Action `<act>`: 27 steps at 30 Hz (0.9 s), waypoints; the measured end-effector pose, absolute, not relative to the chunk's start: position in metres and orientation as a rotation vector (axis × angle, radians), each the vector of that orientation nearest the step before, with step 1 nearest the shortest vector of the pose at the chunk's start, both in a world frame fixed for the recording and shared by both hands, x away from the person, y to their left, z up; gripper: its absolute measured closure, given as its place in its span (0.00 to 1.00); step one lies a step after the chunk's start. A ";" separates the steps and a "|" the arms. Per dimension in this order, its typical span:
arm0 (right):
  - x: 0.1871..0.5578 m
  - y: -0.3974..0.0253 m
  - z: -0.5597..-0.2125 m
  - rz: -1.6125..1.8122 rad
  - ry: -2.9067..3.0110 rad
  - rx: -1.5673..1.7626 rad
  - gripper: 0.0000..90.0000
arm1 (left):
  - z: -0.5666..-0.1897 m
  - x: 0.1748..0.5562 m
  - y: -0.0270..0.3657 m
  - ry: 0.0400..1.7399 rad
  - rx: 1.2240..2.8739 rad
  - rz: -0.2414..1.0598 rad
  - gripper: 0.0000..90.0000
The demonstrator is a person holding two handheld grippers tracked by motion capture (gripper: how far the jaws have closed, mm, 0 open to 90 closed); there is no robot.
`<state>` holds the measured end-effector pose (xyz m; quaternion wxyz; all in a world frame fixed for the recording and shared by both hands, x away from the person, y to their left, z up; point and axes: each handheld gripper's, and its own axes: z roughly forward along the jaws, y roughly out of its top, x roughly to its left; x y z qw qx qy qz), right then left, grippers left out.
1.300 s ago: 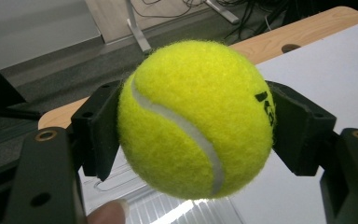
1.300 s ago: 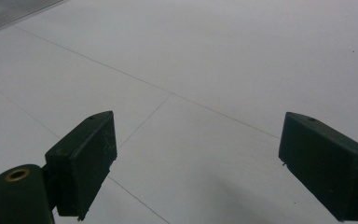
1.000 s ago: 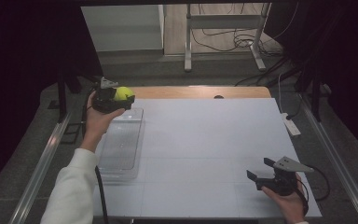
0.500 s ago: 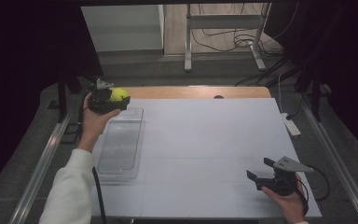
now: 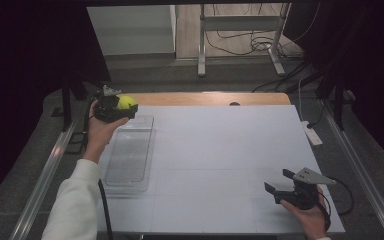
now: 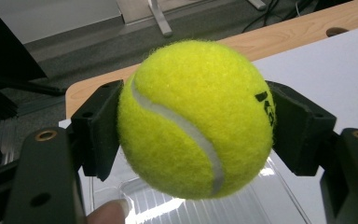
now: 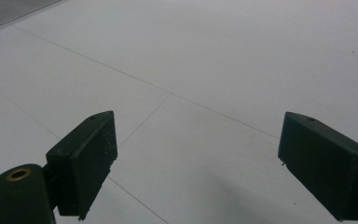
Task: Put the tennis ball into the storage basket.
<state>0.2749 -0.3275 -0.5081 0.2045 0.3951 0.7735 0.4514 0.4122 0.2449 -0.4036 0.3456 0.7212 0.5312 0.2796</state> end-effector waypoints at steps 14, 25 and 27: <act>0.276 -0.328 -0.509 1.259 2.156 1.106 0.13 | -0.421 0.418 0.253 1.441 1.884 0.696 0.30; 0.275 -0.328 -0.508 1.257 2.158 1.103 0.13 | -0.436 0.419 0.257 1.480 1.909 0.682 0.30; 0.275 -0.328 -0.509 1.256 2.157 1.103 0.13 | -0.439 0.419 0.258 1.485 1.912 0.676 0.30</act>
